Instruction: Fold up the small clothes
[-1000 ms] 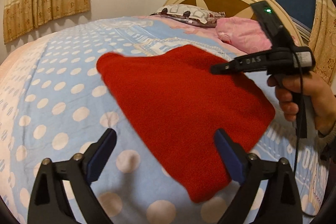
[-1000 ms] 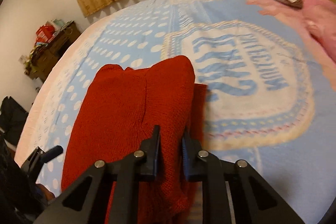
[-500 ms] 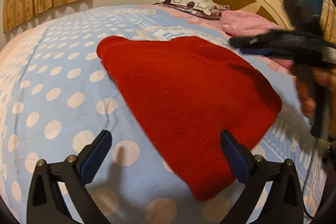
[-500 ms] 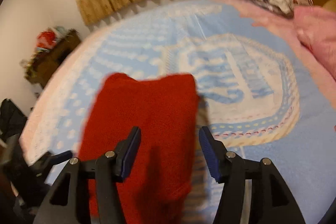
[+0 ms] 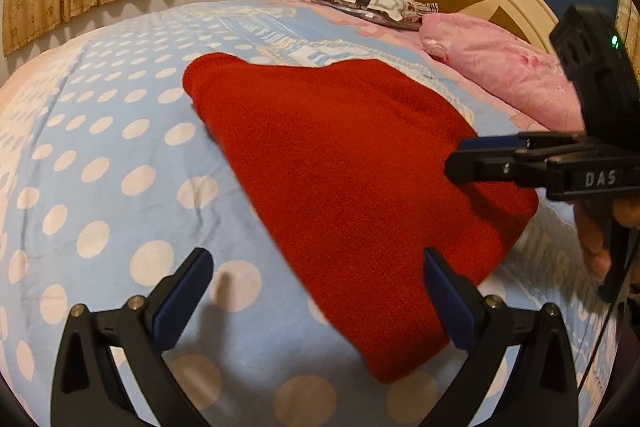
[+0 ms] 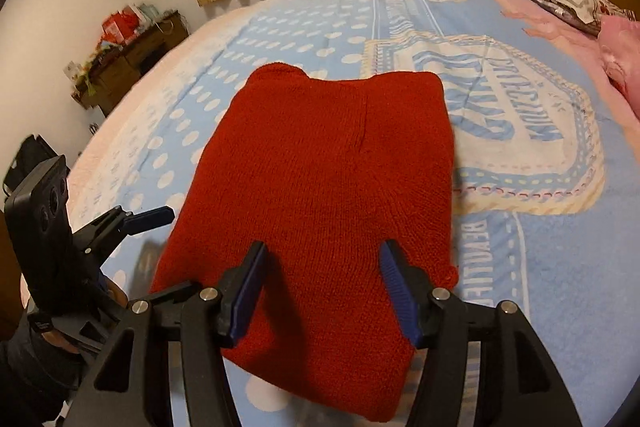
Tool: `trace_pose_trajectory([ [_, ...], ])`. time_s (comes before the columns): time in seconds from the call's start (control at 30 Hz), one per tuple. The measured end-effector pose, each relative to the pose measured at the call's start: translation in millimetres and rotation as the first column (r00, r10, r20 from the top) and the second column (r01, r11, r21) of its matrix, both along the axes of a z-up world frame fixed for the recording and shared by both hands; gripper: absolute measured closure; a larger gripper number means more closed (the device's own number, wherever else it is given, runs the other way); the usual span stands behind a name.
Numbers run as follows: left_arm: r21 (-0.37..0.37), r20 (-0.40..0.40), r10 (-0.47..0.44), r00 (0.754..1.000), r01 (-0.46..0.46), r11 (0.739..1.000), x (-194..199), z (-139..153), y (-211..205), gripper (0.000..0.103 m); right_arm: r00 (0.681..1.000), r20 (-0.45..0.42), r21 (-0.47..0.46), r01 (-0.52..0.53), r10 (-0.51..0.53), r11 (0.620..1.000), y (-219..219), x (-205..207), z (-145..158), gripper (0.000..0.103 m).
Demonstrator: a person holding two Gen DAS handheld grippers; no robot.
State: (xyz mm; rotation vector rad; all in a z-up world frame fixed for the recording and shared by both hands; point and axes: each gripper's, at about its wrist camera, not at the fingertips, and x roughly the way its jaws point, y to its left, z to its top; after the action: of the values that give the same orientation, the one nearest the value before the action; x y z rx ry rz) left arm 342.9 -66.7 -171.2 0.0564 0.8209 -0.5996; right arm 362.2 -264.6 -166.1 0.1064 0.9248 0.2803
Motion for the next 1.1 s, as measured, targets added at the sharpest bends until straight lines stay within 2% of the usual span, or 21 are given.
trace_pose_trajectory([
  [0.07,-0.008,-0.005,0.004,1.000,-0.004,1.000,1.5,-0.4,1.5,0.000,1.000,0.011,-0.049,0.000,0.001,0.999,9.3,0.4,12.7,0.044],
  [0.13,-0.013,-0.013,0.004,1.000,-0.004,1.000,2.4,-1.0,1.9,0.000,0.998,0.064,-0.091,-0.009,0.015,0.996,21.7,-1.4,29.0,0.044],
  [0.23,-0.012,-0.014,0.004,1.000,-0.004,1.000,2.3,-0.8,1.2,0.000,0.995,0.083,-0.116,-0.054,0.064,0.992,42.6,10.3,38.5,0.044],
  [0.37,-0.015,-0.018,0.003,1.000,-0.004,1.000,2.9,-1.2,1.5,0.000,0.991,0.049,-0.173,-0.110,0.121,0.979,74.0,35.8,26.8,0.044],
  [0.43,-0.015,-0.023,0.006,1.000,-0.007,1.000,3.7,-1.9,1.9,0.000,0.994,-0.002,-0.217,-0.107,0.109,0.970,83.4,51.0,11.3,0.044],
  [0.5,-0.021,-0.029,0.010,1.000,-0.011,1.000,4.9,-2.5,2.9,0.000,0.996,-0.063,-0.196,-0.078,0.067,0.978,76.3,67.1,-4.9,0.044],
  [0.57,-0.031,-0.026,0.014,1.000,-0.015,0.999,5.1,0.0,4.6,0.000,0.998,-0.052,-0.139,-0.048,0.041,0.989,61.7,76.3,-9.4,0.044],
  [0.63,-0.039,-0.005,0.022,1.000,-0.022,0.999,2.4,6.3,7.6,0.000,0.998,-0.044,-0.128,-0.049,0.044,0.991,58.4,77.2,-10.0,0.044],
  [0.73,-0.051,0.051,0.040,0.998,-0.037,0.998,0.6,25.9,13.0,0.000,0.997,-0.003,-0.107,-0.077,0.077,0.991,57.1,66.1,-2.3,0.043],
  [0.83,-0.048,0.097,0.092,0.991,-0.088,0.995,10.9,40.6,18.4,0.000,0.994,0.076,-0.021,-0.073,0.075,0.997,36.2,51.4,16.5,0.043],
  [0.9,-0.031,0.085,0.123,0.989,-0.121,0.992,24.1,40.6,19.8,0.000,0.996,0.078,0.010,-0.053,0.052,0.999,18.7,50.9,20.9,0.043],
  [0.97,0.003,0.033,0.140,0.990,-0.140,0.990,38.4,28.8,16.5,0.000,0.999,0.023,-0.041,-0.030,0.031,0.999,8.6,56.4,10.7,0.043],
  [1.03,0.029,-0.026,0.123,0.992,-0.122,0.992,44.1,10.1,10.9,0.000,0.999,-0.024,-0.059,-0.028,0.027,0.998,1.3,60.3,-2.4,0.043],
  [1.1,0.024,-0.052,0.127,0.990,-0.126,0.992,43.5,-1.2,10.2,0.000,0.999,-0.008,-0.065,-0.039,0.038,0.997,-4.8,58.4,-10.7,0.043],
])
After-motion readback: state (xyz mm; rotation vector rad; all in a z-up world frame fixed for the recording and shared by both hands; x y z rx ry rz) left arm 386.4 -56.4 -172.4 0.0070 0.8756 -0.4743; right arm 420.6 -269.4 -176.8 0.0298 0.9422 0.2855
